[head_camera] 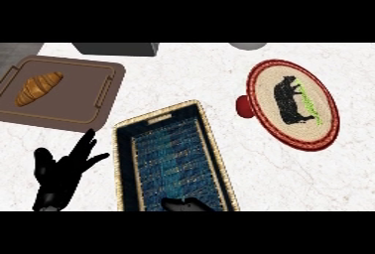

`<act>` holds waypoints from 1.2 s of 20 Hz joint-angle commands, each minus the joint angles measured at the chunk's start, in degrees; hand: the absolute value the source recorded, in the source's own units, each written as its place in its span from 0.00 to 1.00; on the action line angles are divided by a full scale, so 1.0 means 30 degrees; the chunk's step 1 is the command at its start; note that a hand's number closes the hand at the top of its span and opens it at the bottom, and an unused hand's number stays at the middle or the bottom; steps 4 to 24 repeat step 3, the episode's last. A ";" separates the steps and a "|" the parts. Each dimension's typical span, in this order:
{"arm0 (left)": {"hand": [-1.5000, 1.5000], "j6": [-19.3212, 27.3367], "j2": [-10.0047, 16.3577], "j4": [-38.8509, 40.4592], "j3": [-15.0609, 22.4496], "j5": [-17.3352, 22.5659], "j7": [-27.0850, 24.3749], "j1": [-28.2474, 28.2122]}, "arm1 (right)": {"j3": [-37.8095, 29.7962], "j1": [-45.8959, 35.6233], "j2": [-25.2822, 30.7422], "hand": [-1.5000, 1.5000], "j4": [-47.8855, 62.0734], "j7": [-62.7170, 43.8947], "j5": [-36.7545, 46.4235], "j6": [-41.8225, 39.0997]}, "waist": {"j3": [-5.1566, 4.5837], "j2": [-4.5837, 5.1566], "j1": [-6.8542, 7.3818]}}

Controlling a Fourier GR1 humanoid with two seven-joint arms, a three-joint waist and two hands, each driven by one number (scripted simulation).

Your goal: Pick the tomato from the placemat and place it in the basket

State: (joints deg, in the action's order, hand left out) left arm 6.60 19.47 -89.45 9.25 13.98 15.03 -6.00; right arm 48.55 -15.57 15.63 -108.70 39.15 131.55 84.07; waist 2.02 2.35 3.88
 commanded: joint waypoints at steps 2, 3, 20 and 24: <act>0.50 -0.0027 0.0034 0.0607 0.0316 -0.0218 0.0358 -0.0449 | 0.1390 0.0397 0.0849 0.00 -0.0419 -0.0304 0.0034 0.0591 | -0.0042 0.0020 -0.0079; 0.50 -0.0073 -0.0060 0.0479 0.0351 -0.0088 0.0400 -0.0421 | 0.1398 0.0487 0.1318 0.00 -0.0384 -0.0458 -0.0081 0.0590 | -0.0044 0.0028 -0.0129; 0.50 -0.0073 -0.0060 0.0479 0.0351 -0.0088 0.0400 -0.0421 | 0.1398 0.0487 0.1318 0.00 -0.0384 -0.0458 -0.0081 0.0590 | -0.0044 0.0028 -0.0129; 0.50 -0.0073 -0.0060 0.0479 0.0351 -0.0088 0.0400 -0.0421 | 0.1398 0.0487 0.1318 0.00 -0.0384 -0.0458 -0.0081 0.0590 | -0.0044 0.0028 -0.0129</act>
